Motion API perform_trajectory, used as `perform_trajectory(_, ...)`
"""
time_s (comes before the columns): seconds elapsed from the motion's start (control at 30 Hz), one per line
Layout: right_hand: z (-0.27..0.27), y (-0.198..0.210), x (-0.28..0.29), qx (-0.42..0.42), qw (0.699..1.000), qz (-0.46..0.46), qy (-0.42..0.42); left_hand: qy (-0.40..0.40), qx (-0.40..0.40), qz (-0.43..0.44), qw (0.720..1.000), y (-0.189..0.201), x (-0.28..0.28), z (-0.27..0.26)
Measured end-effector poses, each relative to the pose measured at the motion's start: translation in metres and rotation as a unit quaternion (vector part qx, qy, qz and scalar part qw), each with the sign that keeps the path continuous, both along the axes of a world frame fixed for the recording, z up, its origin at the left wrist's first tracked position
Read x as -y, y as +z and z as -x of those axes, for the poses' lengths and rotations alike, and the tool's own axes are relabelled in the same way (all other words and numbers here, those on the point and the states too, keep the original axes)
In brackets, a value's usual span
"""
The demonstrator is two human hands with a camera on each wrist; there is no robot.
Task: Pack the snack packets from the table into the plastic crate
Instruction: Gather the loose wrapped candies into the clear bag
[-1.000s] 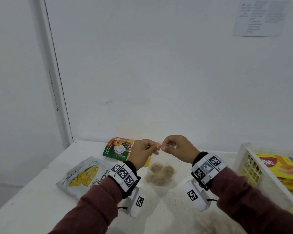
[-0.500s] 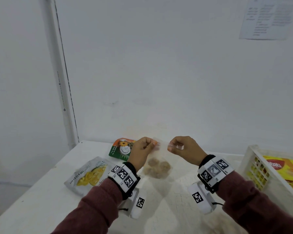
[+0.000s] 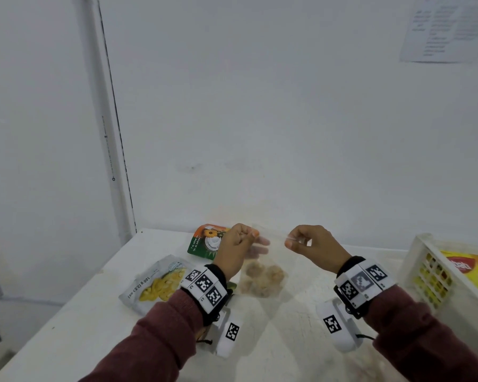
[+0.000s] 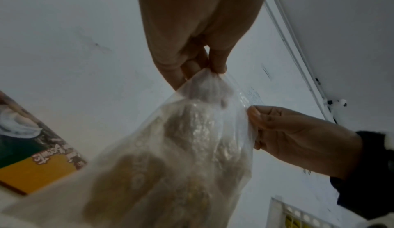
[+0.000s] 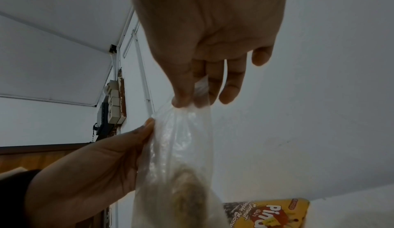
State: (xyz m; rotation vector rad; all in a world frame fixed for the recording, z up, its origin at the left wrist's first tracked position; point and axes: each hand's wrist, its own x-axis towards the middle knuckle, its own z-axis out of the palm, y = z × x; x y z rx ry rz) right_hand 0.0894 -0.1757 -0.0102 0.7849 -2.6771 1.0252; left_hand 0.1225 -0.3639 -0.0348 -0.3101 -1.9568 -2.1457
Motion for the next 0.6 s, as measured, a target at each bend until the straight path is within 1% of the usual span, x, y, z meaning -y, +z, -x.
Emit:
perform_trajectory(0.13,-0.007,-0.003,0.008,-0.025,1.0,-0.008,-0.018,-0.008,0.002,0.012,1.0,0.001,0.005,-0.003)
perform_trajectory(0.23,-0.012,-0.005,0.013,-0.041,0.998,0.032,-0.04,-0.01,0.001,0.017,1.0,0.001,0.009,-0.004)
perform_trajectory(0.3,-0.014,-0.005,0.011,-0.029,0.997,0.051,-0.046,-0.011,-0.001,0.022,1.0,0.002,0.013,-0.005)
perform_trajectory(0.37,-0.016,-0.006,0.007,-0.013,0.998,0.044,-0.048,-0.012,-0.002,0.022,1.0,0.003,0.017,-0.006)
perform_trajectory(0.53,-0.025,-0.009,0.004,-0.027,0.997,0.052,-0.052,-0.02,0.01,0.032,0.999,0.0,0.02,-0.011)
perform_trajectory(0.6,-0.027,-0.011,0.003,-0.016,0.996,0.066,-0.051,-0.02,0.015,0.036,0.999,-0.002,0.019,-0.015)
